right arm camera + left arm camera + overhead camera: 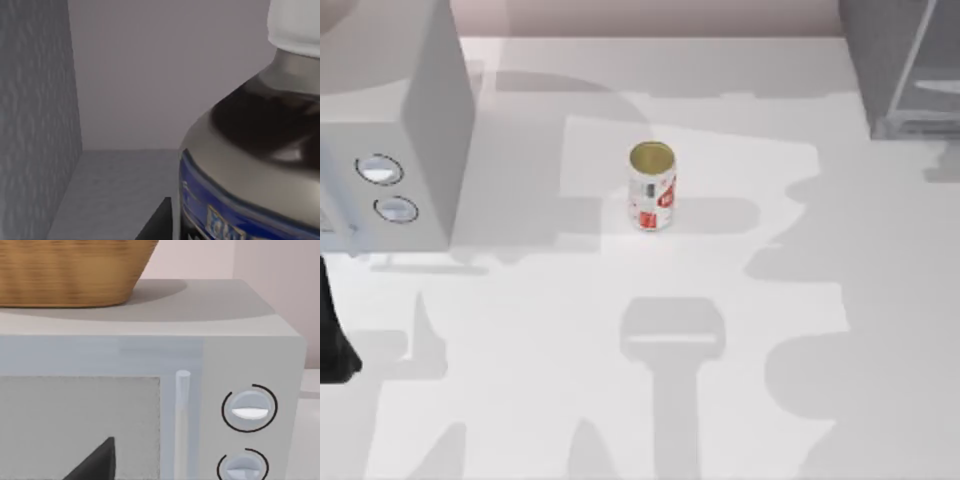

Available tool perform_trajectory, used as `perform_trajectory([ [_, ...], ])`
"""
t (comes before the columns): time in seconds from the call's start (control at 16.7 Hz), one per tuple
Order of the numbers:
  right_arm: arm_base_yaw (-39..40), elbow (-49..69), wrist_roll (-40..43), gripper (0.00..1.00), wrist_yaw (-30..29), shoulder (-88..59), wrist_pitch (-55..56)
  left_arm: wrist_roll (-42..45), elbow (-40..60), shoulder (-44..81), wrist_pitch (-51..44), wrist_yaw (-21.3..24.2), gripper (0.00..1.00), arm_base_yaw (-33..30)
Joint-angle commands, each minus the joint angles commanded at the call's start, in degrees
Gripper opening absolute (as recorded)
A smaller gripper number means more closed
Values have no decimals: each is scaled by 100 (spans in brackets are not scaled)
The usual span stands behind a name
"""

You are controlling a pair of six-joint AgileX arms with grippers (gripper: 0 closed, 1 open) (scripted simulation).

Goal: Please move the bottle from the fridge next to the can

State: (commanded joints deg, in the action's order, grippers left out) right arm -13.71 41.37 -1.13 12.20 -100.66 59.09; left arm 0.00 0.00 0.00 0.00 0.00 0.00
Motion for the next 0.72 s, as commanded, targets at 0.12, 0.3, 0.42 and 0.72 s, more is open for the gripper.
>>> perform_trajectory([
  [0.12, 431, 62, 13, 0, -428, -255, 196, 0, 0, 0, 0, 0, 100, 0],
  [0.3, 1470, 154, 37, 0, -1467, -734, 561, 0, 0, 0, 0, 0, 100, 0],
  [0.42, 2312, 208, 53, 0, -2318, -1057, 815, 0, 0, 0, 0, 0, 100, 0],
  [0.72, 3998, 283, 86, 0, -4018, -1617, 1302, 0, 0, 0, 0, 0, 100, 0],
])
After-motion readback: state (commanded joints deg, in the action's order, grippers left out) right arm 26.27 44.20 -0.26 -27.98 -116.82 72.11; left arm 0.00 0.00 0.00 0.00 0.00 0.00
